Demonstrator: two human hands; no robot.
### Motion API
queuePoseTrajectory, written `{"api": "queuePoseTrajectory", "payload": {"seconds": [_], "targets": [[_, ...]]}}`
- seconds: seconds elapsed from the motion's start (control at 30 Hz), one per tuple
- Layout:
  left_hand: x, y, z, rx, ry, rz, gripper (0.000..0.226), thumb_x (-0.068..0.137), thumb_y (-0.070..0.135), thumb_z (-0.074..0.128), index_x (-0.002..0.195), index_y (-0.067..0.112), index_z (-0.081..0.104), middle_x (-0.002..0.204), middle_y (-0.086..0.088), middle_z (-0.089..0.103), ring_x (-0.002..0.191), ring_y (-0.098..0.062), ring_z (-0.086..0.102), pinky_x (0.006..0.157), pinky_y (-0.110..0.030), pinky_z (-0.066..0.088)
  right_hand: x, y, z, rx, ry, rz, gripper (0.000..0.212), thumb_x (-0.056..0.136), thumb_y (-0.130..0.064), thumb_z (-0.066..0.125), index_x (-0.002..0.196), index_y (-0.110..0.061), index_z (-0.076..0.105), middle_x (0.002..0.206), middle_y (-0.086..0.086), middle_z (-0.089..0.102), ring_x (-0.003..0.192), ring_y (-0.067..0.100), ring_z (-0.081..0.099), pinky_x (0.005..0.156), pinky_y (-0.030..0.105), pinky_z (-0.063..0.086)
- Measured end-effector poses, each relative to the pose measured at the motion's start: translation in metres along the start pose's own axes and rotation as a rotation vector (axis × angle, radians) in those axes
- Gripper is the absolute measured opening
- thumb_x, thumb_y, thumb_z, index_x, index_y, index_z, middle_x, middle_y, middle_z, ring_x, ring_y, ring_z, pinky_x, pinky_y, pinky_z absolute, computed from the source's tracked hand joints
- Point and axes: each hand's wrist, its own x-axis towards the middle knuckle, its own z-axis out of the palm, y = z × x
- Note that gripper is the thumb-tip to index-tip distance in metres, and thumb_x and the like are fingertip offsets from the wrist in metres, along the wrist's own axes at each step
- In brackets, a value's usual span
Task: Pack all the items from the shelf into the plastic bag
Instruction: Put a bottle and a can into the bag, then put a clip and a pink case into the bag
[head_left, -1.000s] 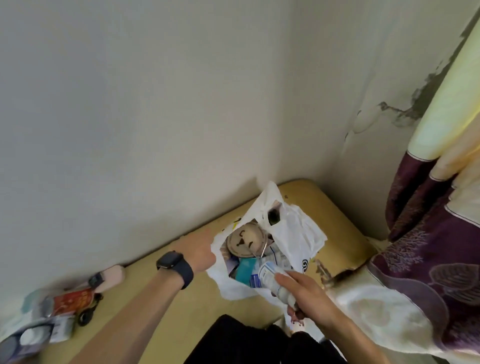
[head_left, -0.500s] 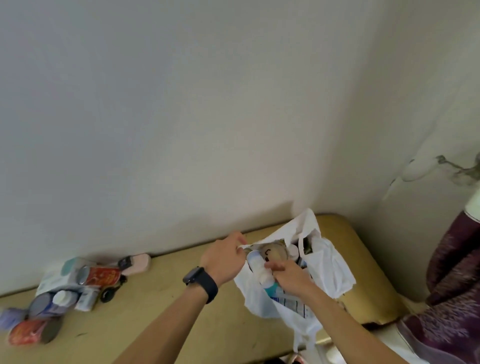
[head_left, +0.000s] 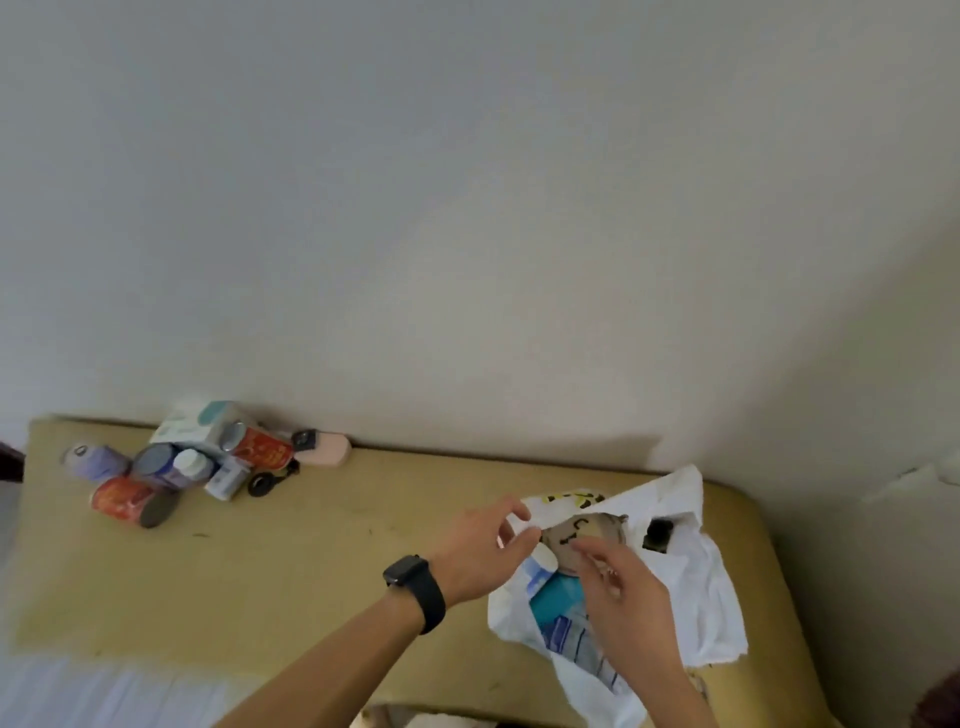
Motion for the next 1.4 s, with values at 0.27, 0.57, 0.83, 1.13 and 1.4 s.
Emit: {"api": "queuePoseTrajectory", "payload": {"seconds": [0.27, 0.57, 0.83, 1.13, 1.4], "targets": [[-0.041, -0.086, -0.045, -0.086, 0.217, -0.233, 0.031, 0.098, 0.042, 0.048, 0.126, 0.028, 0.052, 0.113, 0.010, 0.060, 0.093, -0.008, 0.060, 0.081, -0.029, 0.054, 0.029, -0.079, 0.044, -0.146, -0.161, -0.490, 0.028, 0.090, -0.040, 0.050, 0.108, -0.032, 0.071, 0.112, -0.024, 0.063, 0.107, 0.000, 0.054, 0.094, 0.020, 0.040], [-0.069, -0.262, -0.118, 0.101, 0.211, -0.572, 0.041, 0.097, 0.034, 0.046, 0.137, 0.026, 0.044, 0.142, 0.001, 0.044, 0.127, -0.023, 0.043, 0.104, -0.040, 0.040, 0.081, -0.139, 0.216, -0.588, -0.548, -0.642, 0.050, 0.091, -0.047, 0.053, 0.138, -0.029, 0.051, 0.136, -0.009, 0.054, 0.126, 0.014, 0.043, 0.108, 0.026, 0.033], [-0.056, -0.400, -0.145, 0.138, -0.016, -0.740, 0.071, 0.096, 0.036, 0.049, 0.155, 0.034, 0.010, 0.164, -0.004, -0.002, 0.150, -0.035, 0.003, 0.119, -0.055, 0.012, 0.170, -0.162, 0.378, -0.928, -0.702, -0.504, 0.073, 0.089, -0.045, 0.058, 0.149, -0.011, 0.033, 0.151, 0.014, 0.039, 0.135, 0.036, 0.039, 0.111, 0.039, 0.033], [-0.059, -0.435, -0.138, 0.257, -0.170, -0.704, 0.087, 0.095, 0.017, 0.057, 0.155, 0.038, -0.003, 0.163, -0.002, -0.017, 0.150, -0.034, 0.002, 0.117, -0.055, 0.017, 0.211, -0.169, 0.471, -1.144, -0.693, -0.479, 0.084, 0.087, -0.045, 0.060, 0.156, -0.028, 0.015, 0.160, 0.011, 0.020, 0.140, 0.037, 0.030, 0.101, 0.050, 0.043], [-0.059, -0.434, -0.133, 0.268, -0.170, -0.705, 0.091, 0.095, 0.018, 0.058, 0.154, 0.037, -0.010, 0.162, -0.004, -0.022, 0.149, -0.036, -0.002, 0.117, -0.054, 0.021, 0.185, -0.130, 0.460, -1.188, -0.505, -0.463, 0.085, 0.081, -0.048, 0.069, 0.152, -0.024, 0.029, 0.155, 0.015, 0.026, 0.138, 0.039, 0.028, 0.098, 0.060, 0.041]]}}
